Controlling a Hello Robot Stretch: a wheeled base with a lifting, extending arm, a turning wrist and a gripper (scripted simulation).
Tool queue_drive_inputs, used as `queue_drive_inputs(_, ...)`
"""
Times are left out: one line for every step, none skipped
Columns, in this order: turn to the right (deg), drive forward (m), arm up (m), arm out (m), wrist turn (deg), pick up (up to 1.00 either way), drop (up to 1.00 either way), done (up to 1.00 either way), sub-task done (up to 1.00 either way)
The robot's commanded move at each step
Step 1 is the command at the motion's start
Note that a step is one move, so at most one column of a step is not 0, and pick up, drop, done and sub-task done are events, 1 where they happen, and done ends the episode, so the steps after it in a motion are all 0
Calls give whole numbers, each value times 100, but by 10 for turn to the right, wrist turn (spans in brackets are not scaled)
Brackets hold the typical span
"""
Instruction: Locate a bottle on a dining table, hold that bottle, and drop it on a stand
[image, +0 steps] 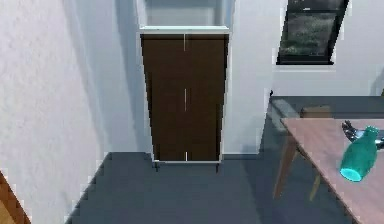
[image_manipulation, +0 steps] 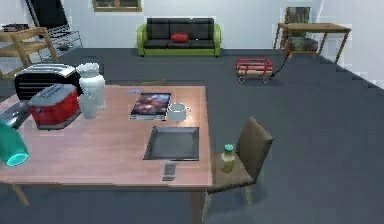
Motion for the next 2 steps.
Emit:
queue_drive_inputs(270,0,0,0,0,0,0,0,0)
queue_drive_inputs(0,65,0,0,0,0,0,0,0)
